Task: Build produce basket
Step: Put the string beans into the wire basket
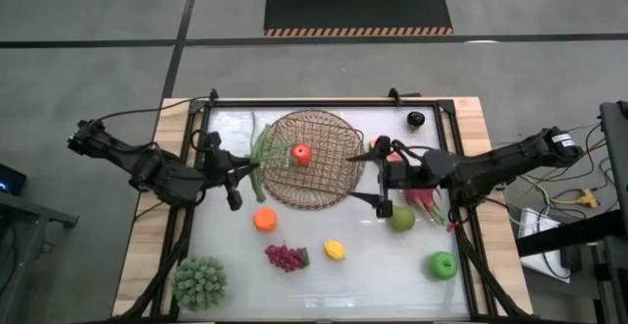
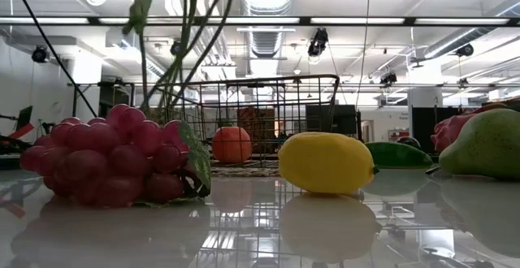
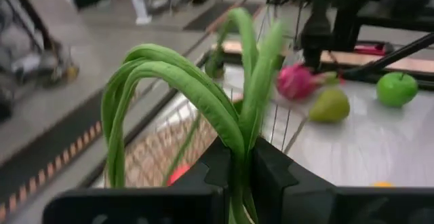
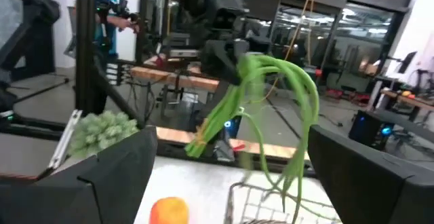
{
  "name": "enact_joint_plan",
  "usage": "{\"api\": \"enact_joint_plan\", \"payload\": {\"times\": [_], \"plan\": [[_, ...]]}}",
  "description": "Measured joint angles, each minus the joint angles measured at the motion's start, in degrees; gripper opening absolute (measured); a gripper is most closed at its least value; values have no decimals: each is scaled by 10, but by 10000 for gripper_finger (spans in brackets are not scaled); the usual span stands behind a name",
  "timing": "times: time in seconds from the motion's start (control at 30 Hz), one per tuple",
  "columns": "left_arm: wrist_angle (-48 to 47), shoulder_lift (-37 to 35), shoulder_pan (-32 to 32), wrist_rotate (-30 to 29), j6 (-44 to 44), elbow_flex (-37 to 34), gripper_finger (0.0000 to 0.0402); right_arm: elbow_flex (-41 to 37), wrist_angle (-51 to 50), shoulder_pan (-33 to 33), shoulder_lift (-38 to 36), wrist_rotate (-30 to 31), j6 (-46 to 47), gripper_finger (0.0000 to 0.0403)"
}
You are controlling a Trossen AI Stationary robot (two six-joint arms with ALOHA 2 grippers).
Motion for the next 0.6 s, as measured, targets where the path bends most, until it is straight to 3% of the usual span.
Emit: {"api": "enact_joint_plan", "payload": {"times": [0.2,0.43,0.6], "plan": [[104,12,0,0,87,0,15,56,-20,-11,20,-6,-25,368],[166,18,1,-2,59,2,15,164,-71,-11,86,-21,-55,368],[162,19,1,-2,20,1,15,261,-127,-11,146,-15,-67,368]]}}
